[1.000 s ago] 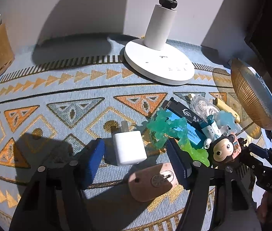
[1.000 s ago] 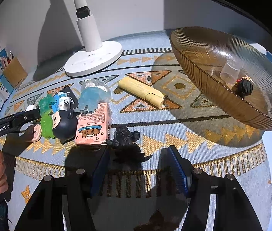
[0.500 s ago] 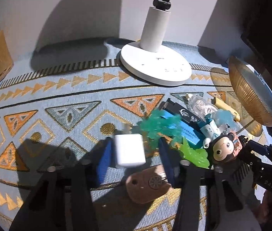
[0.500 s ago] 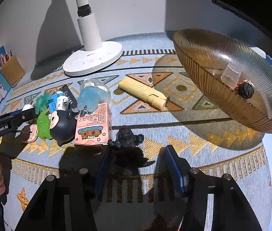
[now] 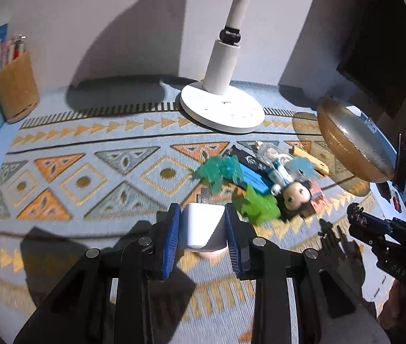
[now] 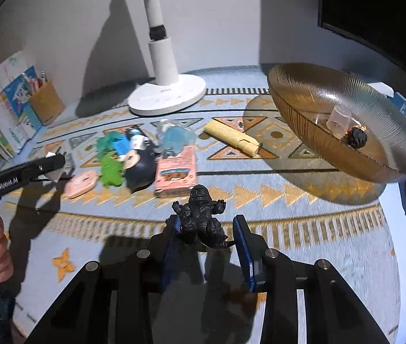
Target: Organize rigid objects
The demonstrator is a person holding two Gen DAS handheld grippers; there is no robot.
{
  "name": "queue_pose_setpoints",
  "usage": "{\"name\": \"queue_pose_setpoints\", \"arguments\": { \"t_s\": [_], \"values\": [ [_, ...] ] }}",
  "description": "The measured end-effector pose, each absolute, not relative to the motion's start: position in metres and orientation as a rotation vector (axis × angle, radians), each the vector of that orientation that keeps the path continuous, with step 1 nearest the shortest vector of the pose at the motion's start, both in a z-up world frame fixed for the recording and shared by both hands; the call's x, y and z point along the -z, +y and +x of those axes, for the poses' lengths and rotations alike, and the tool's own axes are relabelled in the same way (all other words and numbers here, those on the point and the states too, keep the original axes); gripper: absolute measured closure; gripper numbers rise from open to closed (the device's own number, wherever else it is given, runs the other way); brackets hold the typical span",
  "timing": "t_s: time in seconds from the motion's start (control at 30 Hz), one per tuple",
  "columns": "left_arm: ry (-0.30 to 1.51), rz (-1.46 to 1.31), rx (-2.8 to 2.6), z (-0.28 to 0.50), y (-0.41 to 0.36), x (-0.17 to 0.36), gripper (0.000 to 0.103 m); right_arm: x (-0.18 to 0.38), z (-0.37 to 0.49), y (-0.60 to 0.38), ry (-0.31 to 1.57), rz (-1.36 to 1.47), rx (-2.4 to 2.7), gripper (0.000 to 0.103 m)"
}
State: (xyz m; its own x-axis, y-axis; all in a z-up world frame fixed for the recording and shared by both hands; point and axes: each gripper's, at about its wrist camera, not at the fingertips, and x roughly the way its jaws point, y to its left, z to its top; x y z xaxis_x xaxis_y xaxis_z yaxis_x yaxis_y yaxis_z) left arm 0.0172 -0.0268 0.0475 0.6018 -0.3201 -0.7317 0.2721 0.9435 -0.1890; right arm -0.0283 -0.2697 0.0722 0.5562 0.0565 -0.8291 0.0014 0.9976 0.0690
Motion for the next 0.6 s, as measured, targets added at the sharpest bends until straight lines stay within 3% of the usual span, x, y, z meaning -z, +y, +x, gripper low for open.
{"name": "queue_pose_setpoints", "arguments": {
  "t_s": [0.23, 0.6],
  "values": [
    [0.860, -0.099, 0.357, -0.028, -0.032, -0.049, 0.076, -0.085, -0.049, -0.240, 0.956, 0.075, -0.121, 0.066],
    [0.934, -0.091, 0.375, -0.066, -0.056, -0.017, 0.076, -0.057, -0.065, -0.231, 1.040, 0.124, -0.171, 0.066]
  ]
}}
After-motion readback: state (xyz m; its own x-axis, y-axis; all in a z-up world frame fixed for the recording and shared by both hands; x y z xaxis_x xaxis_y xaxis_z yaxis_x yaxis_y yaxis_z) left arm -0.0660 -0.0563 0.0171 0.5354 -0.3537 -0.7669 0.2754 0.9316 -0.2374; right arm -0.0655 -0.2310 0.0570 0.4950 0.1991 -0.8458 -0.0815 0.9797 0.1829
